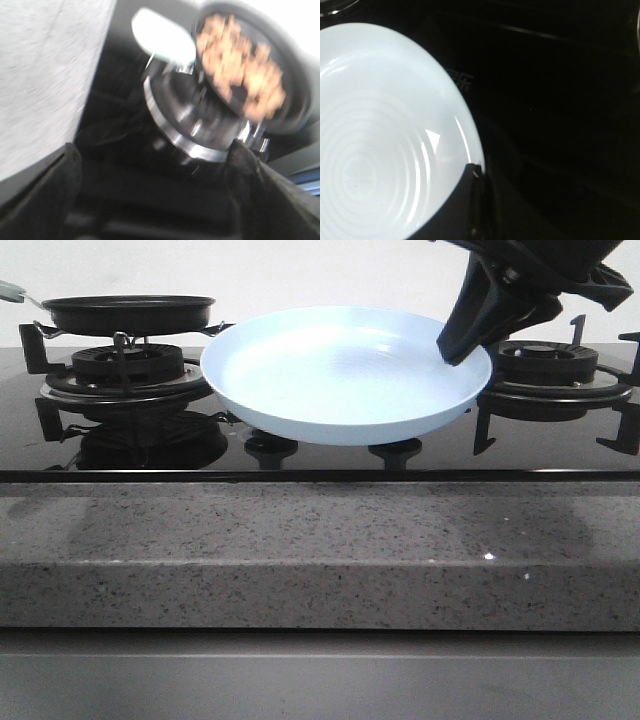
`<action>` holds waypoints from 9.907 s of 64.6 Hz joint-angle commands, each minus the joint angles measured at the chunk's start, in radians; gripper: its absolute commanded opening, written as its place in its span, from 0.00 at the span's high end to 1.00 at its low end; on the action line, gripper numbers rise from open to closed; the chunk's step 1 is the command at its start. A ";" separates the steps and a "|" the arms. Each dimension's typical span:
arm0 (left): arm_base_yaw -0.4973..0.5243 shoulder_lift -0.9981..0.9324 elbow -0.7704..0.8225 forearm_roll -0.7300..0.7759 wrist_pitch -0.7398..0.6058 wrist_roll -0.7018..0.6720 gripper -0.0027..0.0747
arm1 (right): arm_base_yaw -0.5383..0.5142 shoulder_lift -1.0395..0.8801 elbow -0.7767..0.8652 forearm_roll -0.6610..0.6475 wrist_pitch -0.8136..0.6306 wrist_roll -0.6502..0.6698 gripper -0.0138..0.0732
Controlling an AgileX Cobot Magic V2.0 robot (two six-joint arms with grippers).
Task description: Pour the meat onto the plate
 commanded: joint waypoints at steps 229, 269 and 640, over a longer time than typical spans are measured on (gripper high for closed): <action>-0.726 -0.151 -0.114 -0.387 -0.261 0.916 0.99 | 0.001 -0.035 -0.025 0.029 -0.045 -0.012 0.92; -0.819 -0.155 -0.116 -0.342 -0.310 1.330 0.99 | 0.001 -0.035 -0.025 0.029 -0.045 -0.012 0.92; -0.279 -0.607 0.209 0.607 0.154 -0.273 0.26 | -0.127 0.307 -0.602 0.056 0.218 -0.012 0.92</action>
